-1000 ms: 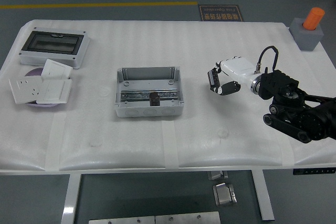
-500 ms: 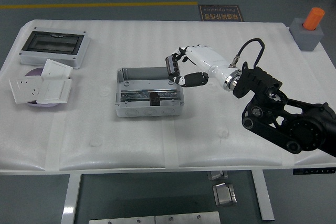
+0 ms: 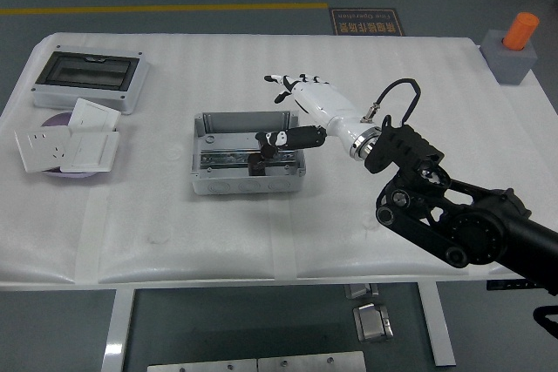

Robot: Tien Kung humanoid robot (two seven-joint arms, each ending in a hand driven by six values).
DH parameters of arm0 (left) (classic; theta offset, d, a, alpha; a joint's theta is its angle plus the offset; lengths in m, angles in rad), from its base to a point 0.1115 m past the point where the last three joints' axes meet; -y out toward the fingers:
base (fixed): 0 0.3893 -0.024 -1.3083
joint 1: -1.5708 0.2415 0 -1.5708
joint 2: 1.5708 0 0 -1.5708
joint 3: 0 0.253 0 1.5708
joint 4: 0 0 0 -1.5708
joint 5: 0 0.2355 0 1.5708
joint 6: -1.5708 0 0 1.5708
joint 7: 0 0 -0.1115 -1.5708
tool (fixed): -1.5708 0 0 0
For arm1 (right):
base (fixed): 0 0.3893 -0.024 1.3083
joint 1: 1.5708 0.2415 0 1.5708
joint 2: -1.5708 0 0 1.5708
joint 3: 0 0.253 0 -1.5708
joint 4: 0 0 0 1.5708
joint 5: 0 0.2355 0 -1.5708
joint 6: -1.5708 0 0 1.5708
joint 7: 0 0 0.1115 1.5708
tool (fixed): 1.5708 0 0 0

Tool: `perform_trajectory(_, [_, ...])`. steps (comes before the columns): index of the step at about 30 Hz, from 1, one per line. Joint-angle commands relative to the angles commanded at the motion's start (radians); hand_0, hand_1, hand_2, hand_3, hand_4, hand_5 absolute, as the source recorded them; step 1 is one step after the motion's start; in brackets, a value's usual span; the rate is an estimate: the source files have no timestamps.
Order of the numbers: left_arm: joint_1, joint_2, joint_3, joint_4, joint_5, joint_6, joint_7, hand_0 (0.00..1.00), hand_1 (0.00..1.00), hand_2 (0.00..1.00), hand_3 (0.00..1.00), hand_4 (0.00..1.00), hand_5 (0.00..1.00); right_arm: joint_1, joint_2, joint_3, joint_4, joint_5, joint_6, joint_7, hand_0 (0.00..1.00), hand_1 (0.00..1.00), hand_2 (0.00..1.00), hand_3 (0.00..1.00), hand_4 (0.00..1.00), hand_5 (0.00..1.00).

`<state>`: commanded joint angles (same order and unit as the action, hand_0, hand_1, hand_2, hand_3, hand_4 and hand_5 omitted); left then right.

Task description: Pick up the battery,place it into the box

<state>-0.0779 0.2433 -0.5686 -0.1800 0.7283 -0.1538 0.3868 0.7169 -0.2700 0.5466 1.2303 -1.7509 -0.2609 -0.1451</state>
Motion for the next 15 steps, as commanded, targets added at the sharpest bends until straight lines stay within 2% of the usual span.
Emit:
perform_trajectory(2, [0.0,0.0,0.0,0.0,0.0,0.0,0.0,0.529,0.629,0.445,0.539,0.504,0.39,-0.001,0.001,0.001,-0.004,-0.001,-0.001,-0.001,0.998,0.998,0.998,0.998,0.998,0.62])
perform_trajectory(3, [-0.001,-0.001,0.0,0.0,0.0,-0.001,0.0,0.529,0.629,0.444,0.54,0.504,0.391,-0.001,-0.001,0.002,-0.003,-0.001,-0.002,-0.001,0.998,0.998,0.998,0.998,0.998,0.653])
perform_trajectory(6, [-0.001,-0.002,0.001,0.0,-0.001,-0.001,0.0,0.529,0.629,0.444,0.54,0.504,0.391,0.004,-0.019,0.02,0.009,-0.006,-0.003,-0.003,0.998,0.998,0.998,0.998,0.998,0.653])
perform_trajectory(10, [0.002,-0.002,-0.002,0.0,0.0,-0.002,0.002,0.529,0.629,0.445,0.54,0.503,0.387,0.015,-0.074,0.082,0.057,-0.014,-0.002,-0.005,0.998,0.998,0.998,0.998,0.998,0.662])
perform_trajectory(15, [0.006,-0.001,-0.003,0.0,-0.001,-0.003,0.003,0.53,0.629,0.445,0.54,0.505,0.383,-0.005,-0.165,0.192,0.15,-0.025,-0.001,-0.006,0.998,0.982,0.998,0.998,0.998,0.669])
